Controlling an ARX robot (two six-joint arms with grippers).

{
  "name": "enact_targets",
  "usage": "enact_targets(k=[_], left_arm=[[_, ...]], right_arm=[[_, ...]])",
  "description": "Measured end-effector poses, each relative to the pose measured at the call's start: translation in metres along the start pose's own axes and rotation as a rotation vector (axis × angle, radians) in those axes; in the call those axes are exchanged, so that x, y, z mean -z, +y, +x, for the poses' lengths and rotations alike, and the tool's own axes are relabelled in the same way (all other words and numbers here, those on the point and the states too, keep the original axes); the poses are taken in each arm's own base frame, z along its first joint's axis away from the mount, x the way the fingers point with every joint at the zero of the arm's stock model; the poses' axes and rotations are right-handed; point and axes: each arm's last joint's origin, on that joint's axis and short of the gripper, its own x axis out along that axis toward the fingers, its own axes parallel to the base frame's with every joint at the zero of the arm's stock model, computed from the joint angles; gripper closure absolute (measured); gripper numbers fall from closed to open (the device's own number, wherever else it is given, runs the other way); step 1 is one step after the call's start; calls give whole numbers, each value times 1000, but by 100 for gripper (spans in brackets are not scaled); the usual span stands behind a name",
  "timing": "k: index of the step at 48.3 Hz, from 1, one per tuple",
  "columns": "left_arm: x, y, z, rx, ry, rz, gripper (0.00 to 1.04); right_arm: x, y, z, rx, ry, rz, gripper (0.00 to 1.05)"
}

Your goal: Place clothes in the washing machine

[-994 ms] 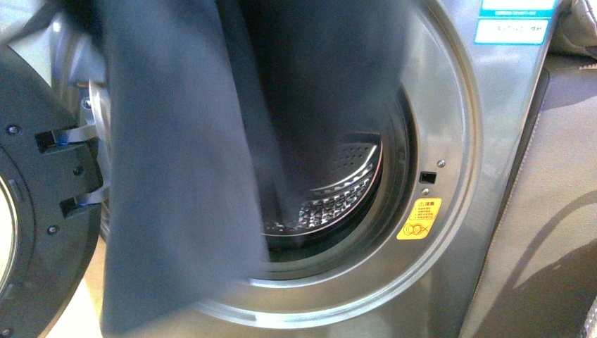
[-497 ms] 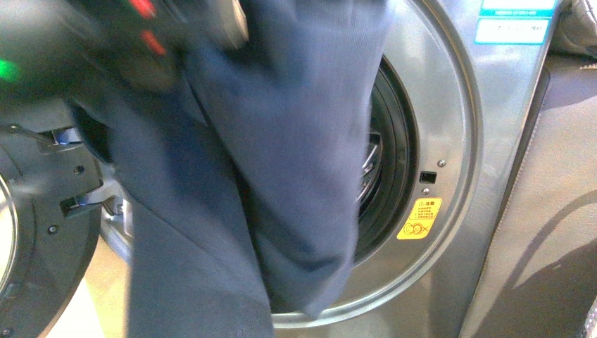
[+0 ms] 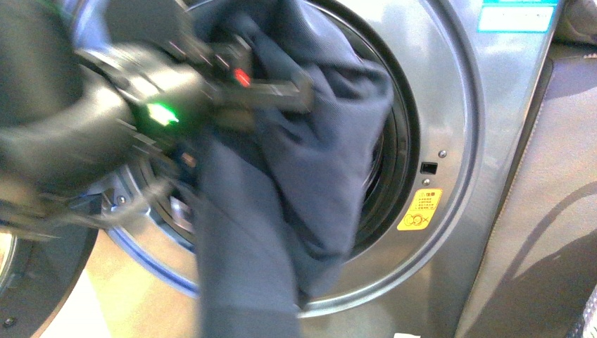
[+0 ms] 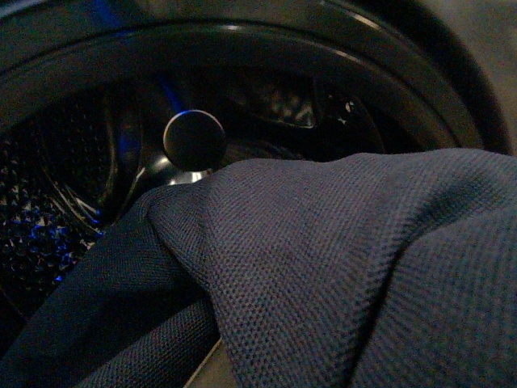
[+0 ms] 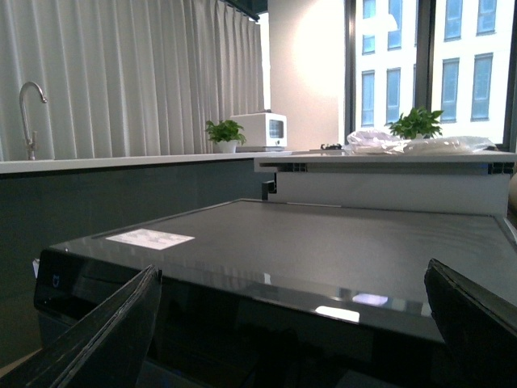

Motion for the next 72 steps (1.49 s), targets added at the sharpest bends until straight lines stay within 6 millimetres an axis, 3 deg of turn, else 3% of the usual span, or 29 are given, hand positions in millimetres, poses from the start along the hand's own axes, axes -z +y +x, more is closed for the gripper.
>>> enact_targets(k=[24, 38, 42, 49, 58, 63, 72], left_arm=[[26, -2, 37, -94, 36, 6, 96], [41, 0, 60, -145, 46, 9, 96], [47, 1, 68, -160, 55, 12, 96], [54, 2, 84, -178, 62, 16, 96], [58, 3, 104, -202, 65, 30, 96], [62, 5, 119, -217, 66, 41, 96], [69, 8, 138, -244, 78, 51, 96]], right_arm=[[50, -7, -78, 133, 5, 52, 8], [107, -4, -133, 254, 90, 101, 8], [124, -3, -140, 276, 105, 113, 8], [172, 5, -150, 329, 188, 162, 8], [199, 12, -156, 341, 213, 199, 8], [213, 5, -173, 435, 392, 9, 26], [224, -16, -213, 441, 414, -70, 63]])
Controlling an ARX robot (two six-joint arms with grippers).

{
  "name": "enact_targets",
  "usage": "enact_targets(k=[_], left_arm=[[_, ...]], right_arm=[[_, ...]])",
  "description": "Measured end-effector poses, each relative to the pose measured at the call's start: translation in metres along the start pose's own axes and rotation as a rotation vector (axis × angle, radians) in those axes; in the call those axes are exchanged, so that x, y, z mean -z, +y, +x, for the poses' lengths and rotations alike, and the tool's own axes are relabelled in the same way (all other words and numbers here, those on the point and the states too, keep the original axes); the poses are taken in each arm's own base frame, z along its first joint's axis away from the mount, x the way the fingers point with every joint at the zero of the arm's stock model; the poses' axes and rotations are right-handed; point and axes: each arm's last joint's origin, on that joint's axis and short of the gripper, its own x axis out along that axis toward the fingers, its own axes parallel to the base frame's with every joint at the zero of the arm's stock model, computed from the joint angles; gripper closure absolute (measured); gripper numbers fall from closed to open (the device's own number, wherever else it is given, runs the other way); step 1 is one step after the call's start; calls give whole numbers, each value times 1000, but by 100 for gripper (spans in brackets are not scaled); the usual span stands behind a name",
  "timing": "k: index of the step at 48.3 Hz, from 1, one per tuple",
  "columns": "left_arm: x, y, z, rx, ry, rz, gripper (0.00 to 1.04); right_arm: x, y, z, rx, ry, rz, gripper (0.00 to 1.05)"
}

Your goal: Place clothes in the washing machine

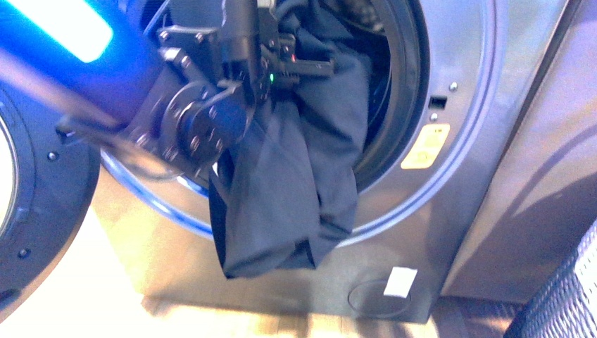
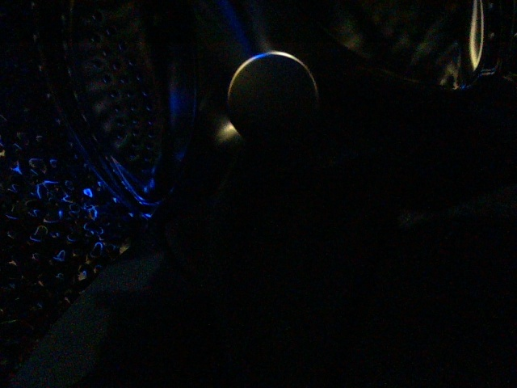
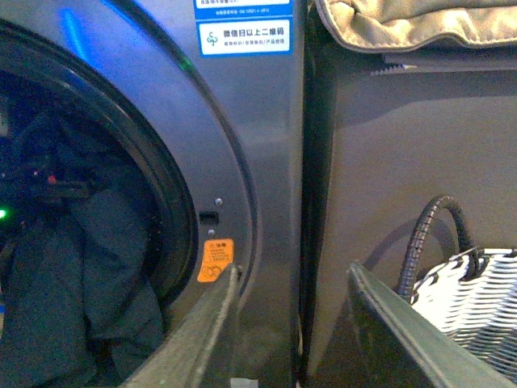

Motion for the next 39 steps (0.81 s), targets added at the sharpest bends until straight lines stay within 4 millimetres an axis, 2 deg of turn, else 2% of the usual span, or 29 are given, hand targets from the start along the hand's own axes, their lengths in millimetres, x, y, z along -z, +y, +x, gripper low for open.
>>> enact_targets(k=[4, 12, 26, 39], left_arm=[[4, -1, 7, -8, 6, 2, 96], [13, -3, 21, -23, 14, 3, 96], [25, -7, 40, -30, 8, 6, 96], [33, -11, 68, -42, 0, 31, 96]], right_arm=[[6, -6, -5, -3, 1, -6, 74], [21, -21, -15, 3, 4, -15, 103], [36, -34, -28, 6, 5, -16, 102], [44, -49, -38, 7, 1, -15, 102]])
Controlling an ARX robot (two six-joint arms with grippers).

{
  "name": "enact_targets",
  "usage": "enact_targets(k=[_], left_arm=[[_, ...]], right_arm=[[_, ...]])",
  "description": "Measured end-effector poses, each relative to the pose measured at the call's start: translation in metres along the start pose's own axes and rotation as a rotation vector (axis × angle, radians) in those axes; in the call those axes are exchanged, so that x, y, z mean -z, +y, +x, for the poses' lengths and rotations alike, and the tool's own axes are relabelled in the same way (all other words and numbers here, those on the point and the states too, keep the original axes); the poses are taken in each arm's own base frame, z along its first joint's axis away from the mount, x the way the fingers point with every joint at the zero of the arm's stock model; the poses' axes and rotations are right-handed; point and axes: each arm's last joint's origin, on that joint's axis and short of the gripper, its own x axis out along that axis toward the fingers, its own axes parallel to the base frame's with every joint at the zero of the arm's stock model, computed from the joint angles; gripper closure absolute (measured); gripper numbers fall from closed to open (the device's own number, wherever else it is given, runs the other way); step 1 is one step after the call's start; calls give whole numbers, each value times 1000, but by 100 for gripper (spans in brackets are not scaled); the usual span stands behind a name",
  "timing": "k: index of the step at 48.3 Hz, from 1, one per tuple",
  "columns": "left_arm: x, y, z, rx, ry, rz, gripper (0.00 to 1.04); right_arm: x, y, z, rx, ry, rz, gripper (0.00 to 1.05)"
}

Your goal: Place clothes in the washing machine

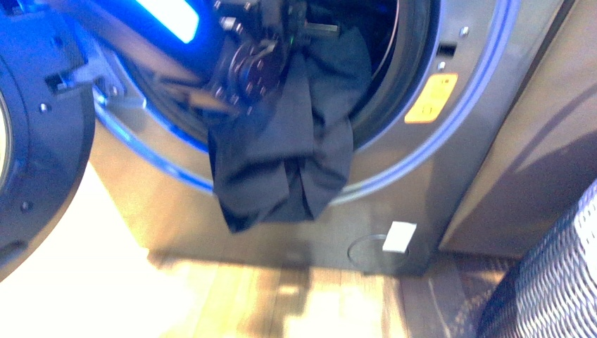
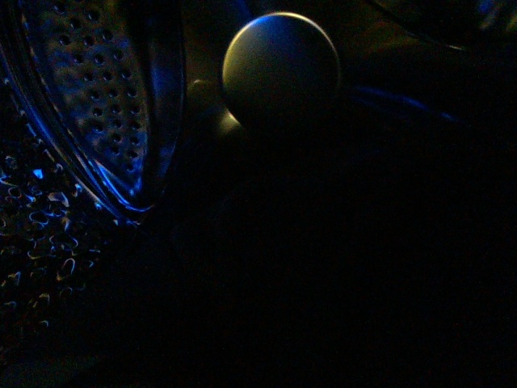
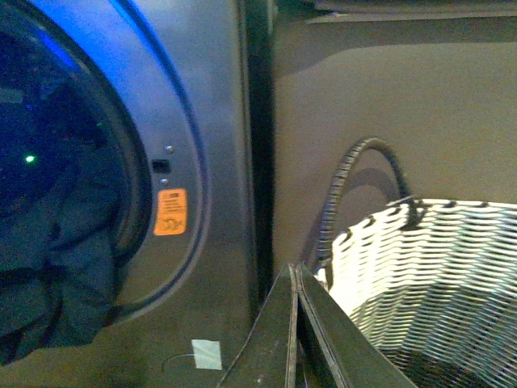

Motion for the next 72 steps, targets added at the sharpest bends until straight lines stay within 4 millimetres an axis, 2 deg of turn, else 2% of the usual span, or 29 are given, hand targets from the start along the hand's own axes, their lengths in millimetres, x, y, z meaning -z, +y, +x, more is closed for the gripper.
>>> enact_targets(k=[12, 17, 22, 30, 45, 57, 72], left_arm=[[1, 0, 25, -26, -3, 18, 96], [-3, 0, 35, -35, -25, 42, 96], [-12, 0, 48, -61, -31, 70, 96], [-16, -2, 61, -74, -34, 105, 96], [-11, -3, 66, -92, -12, 125, 96], [-31, 0, 67, -107, -24, 124, 96], [-17, 7, 69, -106, 85, 131, 96]], right_arm=[[6, -1, -6, 5, 2, 0, 102], [12, -1, -8, 5, -5, 0, 102], [12, -1, -10, 5, -8, 0, 102], [12, -1, -14, 5, -9, 0, 102], [15, -1, -26, 5, -5, 0, 102], [15, -1, -26, 5, -3, 0, 102], [15, -1, -26, 5, -3, 0, 102]])
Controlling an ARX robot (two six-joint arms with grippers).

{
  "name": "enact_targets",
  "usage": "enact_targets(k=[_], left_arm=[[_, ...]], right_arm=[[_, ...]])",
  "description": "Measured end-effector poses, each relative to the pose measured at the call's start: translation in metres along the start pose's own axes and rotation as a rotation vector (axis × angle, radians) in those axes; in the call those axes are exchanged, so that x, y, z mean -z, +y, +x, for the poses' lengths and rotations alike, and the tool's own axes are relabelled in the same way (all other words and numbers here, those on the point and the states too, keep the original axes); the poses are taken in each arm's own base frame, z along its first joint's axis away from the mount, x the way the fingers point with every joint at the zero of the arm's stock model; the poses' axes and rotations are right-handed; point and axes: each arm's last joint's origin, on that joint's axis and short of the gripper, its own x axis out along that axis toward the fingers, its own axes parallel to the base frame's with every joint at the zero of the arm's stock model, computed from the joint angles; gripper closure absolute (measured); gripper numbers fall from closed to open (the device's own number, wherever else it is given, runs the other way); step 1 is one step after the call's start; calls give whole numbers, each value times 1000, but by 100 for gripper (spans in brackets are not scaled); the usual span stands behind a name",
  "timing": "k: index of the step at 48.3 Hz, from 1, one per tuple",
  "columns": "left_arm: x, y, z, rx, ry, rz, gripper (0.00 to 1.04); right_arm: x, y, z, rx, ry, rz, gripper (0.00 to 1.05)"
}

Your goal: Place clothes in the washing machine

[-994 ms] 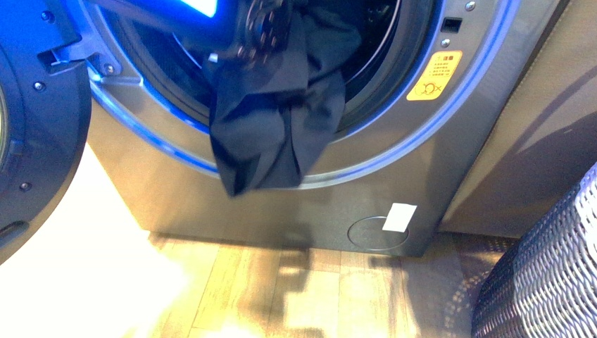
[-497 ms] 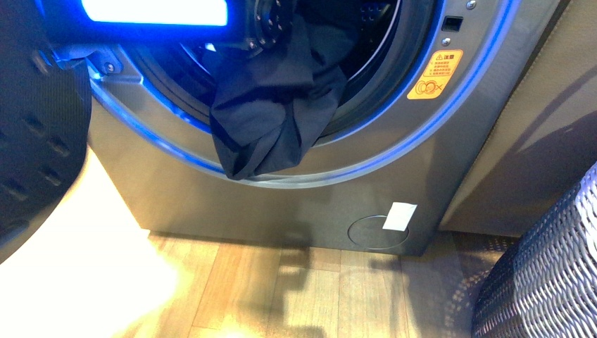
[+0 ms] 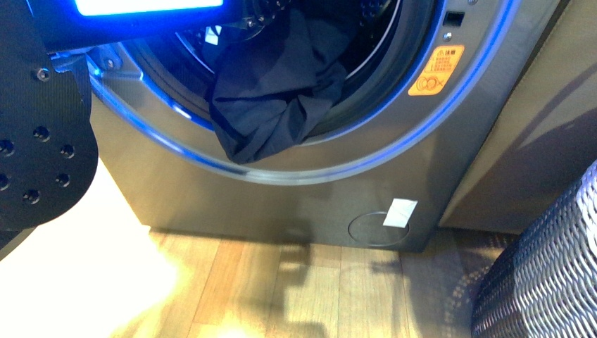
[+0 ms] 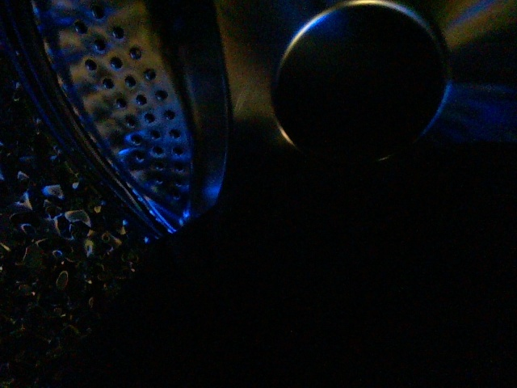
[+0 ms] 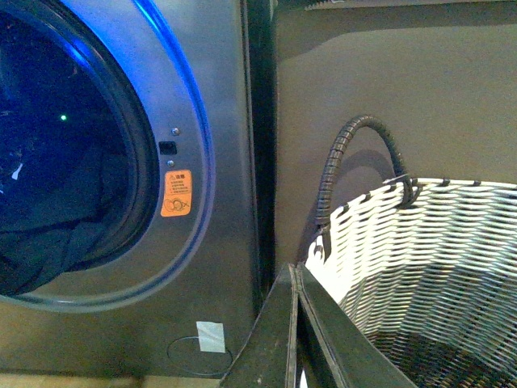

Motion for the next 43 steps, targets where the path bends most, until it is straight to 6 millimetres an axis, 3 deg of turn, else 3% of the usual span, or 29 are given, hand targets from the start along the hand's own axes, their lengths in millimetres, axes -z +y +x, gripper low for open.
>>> enact_targets(k=[9, 12, 13, 15, 22, 28, 31, 43], left_arm=[[22, 4, 4, 30, 103, 1, 93], [32, 3, 5, 48, 140, 19, 79], [32, 3, 5, 48, 140, 19, 79], [37, 2, 5, 70, 162, 28, 65], [55, -2, 1, 114, 197, 23, 41], [60, -1, -8, 139, 199, 17, 22], [57, 3, -19, 148, 181, 12, 7], [56, 14, -64, 189, 133, 3, 6]], right_arm=[[0, 0, 0, 0, 0, 0, 102], [0, 0, 0, 0, 0, 0, 102], [0, 0, 0, 0, 0, 0, 102], [0, 0, 0, 0, 0, 0, 102], [0, 0, 0, 0, 0, 0, 102], [0, 0, 0, 0, 0, 0, 102], [0, 0, 0, 0, 0, 0, 102], [0, 0, 0, 0, 0, 0, 102]])
